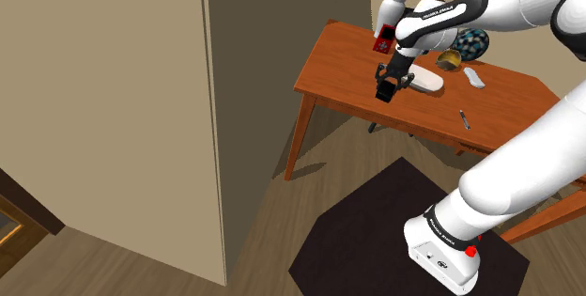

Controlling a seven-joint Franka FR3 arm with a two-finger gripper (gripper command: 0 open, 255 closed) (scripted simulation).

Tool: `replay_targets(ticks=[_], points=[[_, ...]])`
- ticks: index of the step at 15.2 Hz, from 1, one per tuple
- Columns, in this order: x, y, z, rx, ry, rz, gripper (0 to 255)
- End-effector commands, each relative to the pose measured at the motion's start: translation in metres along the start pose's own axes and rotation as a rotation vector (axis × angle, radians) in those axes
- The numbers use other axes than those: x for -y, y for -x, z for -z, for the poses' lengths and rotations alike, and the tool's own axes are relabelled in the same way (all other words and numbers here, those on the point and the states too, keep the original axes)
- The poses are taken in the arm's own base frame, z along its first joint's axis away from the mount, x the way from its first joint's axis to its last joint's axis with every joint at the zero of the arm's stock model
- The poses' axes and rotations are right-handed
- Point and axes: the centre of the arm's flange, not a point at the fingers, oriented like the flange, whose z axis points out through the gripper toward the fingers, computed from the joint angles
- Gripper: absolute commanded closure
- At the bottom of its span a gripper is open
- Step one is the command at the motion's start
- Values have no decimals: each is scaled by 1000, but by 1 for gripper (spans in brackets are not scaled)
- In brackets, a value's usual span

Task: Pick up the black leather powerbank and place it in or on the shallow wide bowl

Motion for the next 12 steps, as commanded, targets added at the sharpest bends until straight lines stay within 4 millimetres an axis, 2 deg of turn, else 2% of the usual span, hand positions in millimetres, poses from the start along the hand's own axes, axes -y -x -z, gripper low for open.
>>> replay_targets(ticks=[1, 12], points=[[1, 0, 11, 0, 0, 0, 255], [1, 1, 69, 0, 0, 0, 255]])
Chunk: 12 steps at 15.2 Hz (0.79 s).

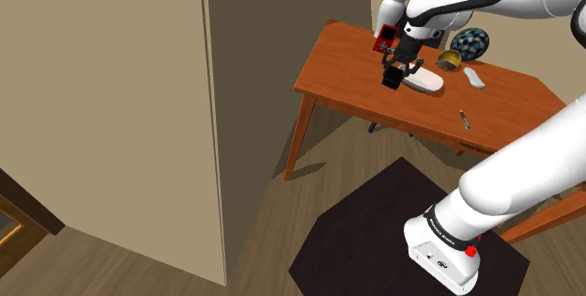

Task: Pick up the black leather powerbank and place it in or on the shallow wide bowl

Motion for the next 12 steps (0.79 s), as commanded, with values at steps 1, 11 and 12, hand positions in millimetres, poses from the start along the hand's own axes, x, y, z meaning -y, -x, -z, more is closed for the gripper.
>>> replay_targets(ticks=[1, 11, 12], points=[[0, 0, 10, 0, 0, 0, 255], [-49, -78, 22, 0, 0, 0, 255], [-56, -90, 23, 0, 0, 0, 255]])
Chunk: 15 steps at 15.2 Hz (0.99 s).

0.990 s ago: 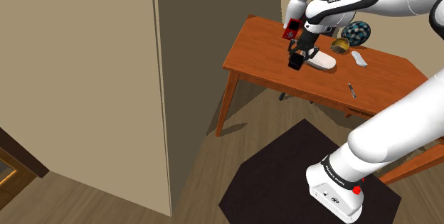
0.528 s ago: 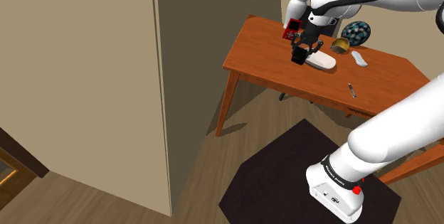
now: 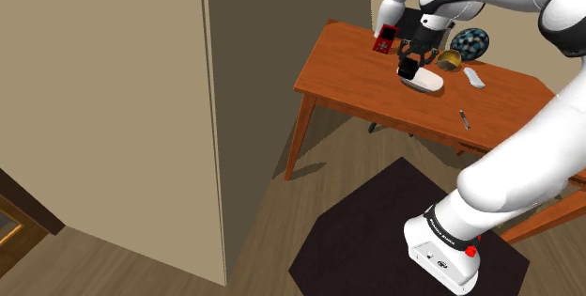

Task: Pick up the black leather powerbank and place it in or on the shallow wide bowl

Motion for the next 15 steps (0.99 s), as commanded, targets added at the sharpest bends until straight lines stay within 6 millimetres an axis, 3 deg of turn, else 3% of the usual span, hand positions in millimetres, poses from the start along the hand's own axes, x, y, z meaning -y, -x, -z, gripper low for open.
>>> replay_targets(ticks=[1, 14, 15], points=[[-15, -25, -1, -1, 0, 1, 255], [-107, -172, 1, -1, 0, 1, 255], [-107, -172, -4, -1, 0, 1, 255]])
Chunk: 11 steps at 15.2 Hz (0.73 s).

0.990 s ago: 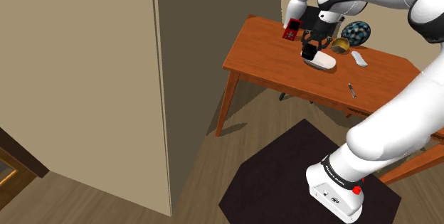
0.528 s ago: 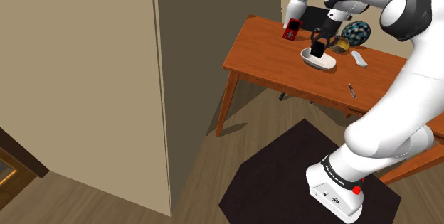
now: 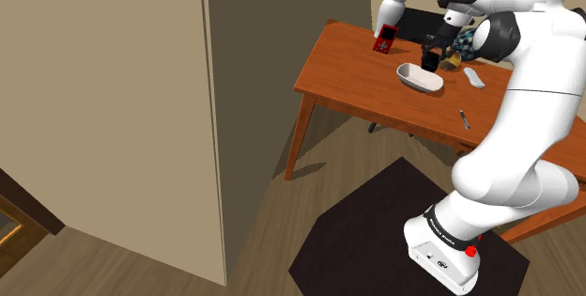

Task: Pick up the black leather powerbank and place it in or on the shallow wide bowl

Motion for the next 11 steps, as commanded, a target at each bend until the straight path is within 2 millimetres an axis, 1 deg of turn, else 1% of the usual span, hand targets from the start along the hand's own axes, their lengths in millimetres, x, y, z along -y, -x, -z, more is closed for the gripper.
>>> replay_targets(ticks=[1, 11], points=[[-2, -5, -9, 0, 0, 2, 255], [-2, -5, -62, 0, 0, 2, 255]])
